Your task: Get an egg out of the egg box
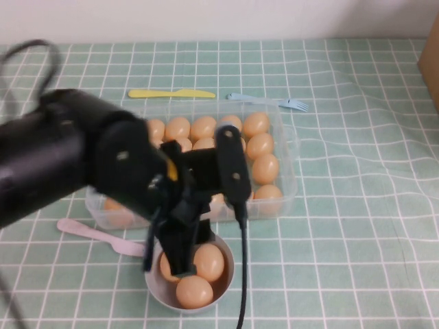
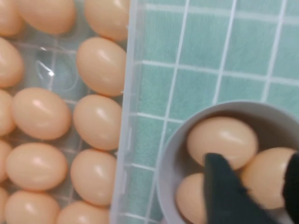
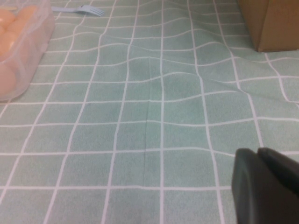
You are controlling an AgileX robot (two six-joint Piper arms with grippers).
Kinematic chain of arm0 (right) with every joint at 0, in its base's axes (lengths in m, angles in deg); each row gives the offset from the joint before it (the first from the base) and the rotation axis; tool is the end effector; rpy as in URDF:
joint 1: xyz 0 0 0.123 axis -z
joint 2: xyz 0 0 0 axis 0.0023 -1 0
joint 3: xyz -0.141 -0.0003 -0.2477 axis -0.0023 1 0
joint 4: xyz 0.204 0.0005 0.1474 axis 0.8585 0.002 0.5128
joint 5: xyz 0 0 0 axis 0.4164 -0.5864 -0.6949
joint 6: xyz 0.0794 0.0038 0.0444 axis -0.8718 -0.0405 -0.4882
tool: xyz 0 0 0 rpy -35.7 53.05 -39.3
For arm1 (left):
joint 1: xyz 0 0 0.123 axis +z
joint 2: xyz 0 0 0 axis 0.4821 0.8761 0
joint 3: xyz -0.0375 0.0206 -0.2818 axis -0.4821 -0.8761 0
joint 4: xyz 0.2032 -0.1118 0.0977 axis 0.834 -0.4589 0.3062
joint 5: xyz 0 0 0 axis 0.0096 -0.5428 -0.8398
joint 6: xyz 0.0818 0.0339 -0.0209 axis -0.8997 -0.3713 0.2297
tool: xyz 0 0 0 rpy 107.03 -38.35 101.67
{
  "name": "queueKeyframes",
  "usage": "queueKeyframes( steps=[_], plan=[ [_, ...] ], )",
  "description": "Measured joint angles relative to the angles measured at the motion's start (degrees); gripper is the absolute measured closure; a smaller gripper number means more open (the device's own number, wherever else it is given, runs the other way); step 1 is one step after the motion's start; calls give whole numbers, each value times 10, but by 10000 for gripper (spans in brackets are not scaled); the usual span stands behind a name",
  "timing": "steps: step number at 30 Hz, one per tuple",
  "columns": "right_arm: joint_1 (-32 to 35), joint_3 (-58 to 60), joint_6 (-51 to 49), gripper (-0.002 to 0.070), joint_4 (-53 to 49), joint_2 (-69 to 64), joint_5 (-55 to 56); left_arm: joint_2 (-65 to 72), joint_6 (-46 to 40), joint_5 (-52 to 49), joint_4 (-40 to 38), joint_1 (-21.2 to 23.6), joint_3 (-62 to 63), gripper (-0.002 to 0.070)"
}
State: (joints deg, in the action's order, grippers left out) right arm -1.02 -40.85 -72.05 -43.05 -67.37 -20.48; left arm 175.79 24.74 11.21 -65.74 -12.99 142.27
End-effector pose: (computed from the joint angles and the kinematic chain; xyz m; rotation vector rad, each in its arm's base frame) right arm 0.0514 0.0080 0.1697 0.0239 1.8954 0.1526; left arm 0.2276 -0.2096 0.2790 1.8151 1.9759 -0.0622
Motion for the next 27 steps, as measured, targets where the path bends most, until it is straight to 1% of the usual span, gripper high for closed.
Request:
queueKeyframes(
  steps=[5, 7, 11, 18, 22, 27],
  plan=[
    [0, 0, 0, 694, 0, 0, 0, -139, 18, 37, -70, 34, -95, 608],
    [0, 0, 0, 694, 0, 0, 0, -186, 20, 55, -87, 44, -139, 648],
    [0, 0, 0, 694, 0, 0, 0, -280, 32, 121, -114, 48, -222, 672],
    [0, 0, 0, 694, 0, 0, 0, -397, 73, 250, -183, 49, -304, 676],
    [0, 0, 0, 694, 0, 0, 0, -419, 77, 274, -198, 49, -316, 676],
    [0, 0, 0, 694, 0, 0, 0, -420, 70, 271, -171, 49, -318, 676]
  ],
)
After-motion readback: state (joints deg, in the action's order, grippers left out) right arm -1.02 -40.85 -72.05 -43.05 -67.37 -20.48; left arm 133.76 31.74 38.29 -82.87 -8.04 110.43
